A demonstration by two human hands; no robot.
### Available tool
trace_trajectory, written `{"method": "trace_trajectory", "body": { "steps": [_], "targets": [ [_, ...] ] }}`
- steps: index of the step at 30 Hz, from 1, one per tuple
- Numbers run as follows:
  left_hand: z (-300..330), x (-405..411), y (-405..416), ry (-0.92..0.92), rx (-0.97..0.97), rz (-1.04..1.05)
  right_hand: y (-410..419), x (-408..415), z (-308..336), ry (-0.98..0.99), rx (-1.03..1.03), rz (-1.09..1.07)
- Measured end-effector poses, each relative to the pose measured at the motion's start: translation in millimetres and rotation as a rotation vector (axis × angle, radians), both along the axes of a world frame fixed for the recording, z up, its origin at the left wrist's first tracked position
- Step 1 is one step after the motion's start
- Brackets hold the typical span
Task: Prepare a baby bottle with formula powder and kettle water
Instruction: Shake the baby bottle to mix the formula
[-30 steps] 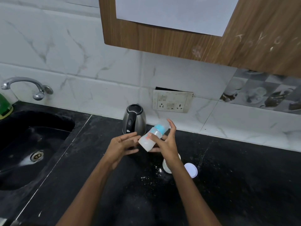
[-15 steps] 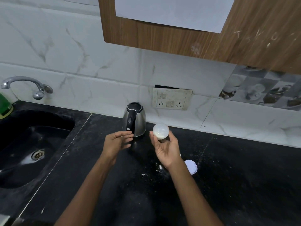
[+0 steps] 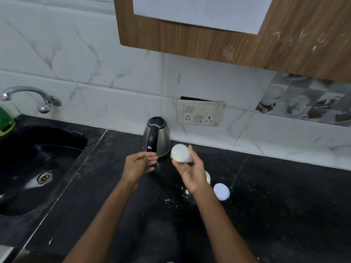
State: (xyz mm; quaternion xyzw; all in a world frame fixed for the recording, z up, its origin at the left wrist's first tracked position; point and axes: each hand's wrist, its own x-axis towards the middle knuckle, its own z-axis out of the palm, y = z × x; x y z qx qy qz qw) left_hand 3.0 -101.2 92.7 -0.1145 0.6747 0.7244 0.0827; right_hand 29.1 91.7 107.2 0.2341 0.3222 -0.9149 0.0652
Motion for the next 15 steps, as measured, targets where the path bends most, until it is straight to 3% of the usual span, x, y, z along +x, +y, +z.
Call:
{"method": "trace_trajectory", "body": {
  "steps": [3,5,15],
  "targets": [
    [0.2,0.8,2.4,-0.001,0.008,-0.001,4.8,2.0,5.1,0.080,0.242,0.066],
    [0.8,-0.8,3.2,-0.003,0.005,0.006,5.7,0.7,7.2,0.066,0.338,-0.003],
    [0.7,-0.8,12.3,0.014,-0.010,-0.029,-0.8,-4.9,9.8,0.152,0.477,0.054]
  ]
}}
